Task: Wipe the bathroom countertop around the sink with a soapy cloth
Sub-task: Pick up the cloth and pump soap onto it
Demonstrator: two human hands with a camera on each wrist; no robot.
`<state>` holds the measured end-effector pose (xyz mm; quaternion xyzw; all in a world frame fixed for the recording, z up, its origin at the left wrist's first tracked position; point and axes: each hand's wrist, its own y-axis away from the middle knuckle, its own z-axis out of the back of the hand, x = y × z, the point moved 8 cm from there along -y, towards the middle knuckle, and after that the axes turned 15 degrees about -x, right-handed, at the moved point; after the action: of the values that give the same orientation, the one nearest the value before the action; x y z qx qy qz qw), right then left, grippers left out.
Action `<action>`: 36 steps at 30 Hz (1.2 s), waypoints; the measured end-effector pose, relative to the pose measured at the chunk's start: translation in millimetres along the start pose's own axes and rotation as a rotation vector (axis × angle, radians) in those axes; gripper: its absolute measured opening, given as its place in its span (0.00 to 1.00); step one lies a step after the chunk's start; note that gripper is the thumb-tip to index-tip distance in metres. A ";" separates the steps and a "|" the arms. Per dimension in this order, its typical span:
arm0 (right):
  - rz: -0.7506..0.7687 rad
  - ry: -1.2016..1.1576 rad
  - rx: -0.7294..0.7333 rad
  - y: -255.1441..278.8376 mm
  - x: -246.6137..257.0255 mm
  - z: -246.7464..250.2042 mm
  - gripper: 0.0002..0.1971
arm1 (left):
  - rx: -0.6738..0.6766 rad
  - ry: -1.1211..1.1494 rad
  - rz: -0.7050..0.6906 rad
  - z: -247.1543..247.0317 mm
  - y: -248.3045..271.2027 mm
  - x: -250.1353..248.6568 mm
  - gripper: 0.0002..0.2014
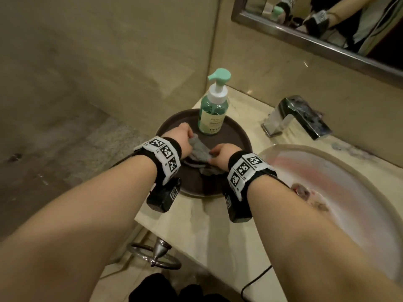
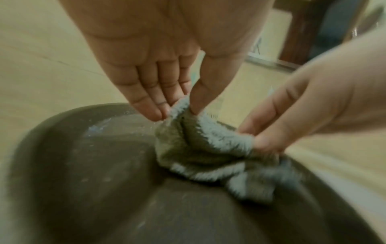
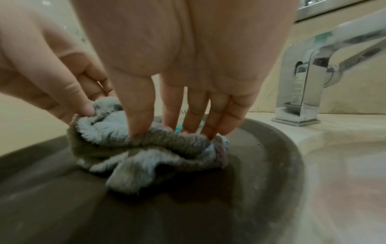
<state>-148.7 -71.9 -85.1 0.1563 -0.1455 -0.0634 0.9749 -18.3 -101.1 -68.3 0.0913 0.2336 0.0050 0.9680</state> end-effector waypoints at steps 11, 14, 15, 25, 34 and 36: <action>0.056 -0.507 -0.217 10.2 9.4 57.8 0.29 | -0.043 0.163 -0.394 63.5 3.8 -51.0 0.15; 0.019 -0.575 -0.266 17.5 9.6 65.8 0.15 | -0.058 0.156 -0.411 73.0 1.0 -50.8 0.14; 0.010 -0.595 -0.280 19.5 9.8 68.4 0.10 | -0.073 0.155 -0.403 75.9 -0.6 -48.1 0.13; -0.013 -0.709 -0.398 29.4 24.8 94.6 0.15 | -0.006 0.092 -0.377 71.6 3.7 -29.4 0.15; -0.069 -0.705 -0.486 39.1 15.1 102.4 0.17 | -0.075 0.213 -0.275 84.6 9.2 -21.8 0.16; -0.071 -0.707 -0.492 39.4 15.1 102.7 0.17 | -0.035 0.211 -0.287 82.5 12.6 -21.7 0.16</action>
<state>-162.4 -66.7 25.0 -0.1073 -0.4455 -0.1791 0.8706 0.1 -104.3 15.8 0.0389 0.3443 -0.1196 0.9304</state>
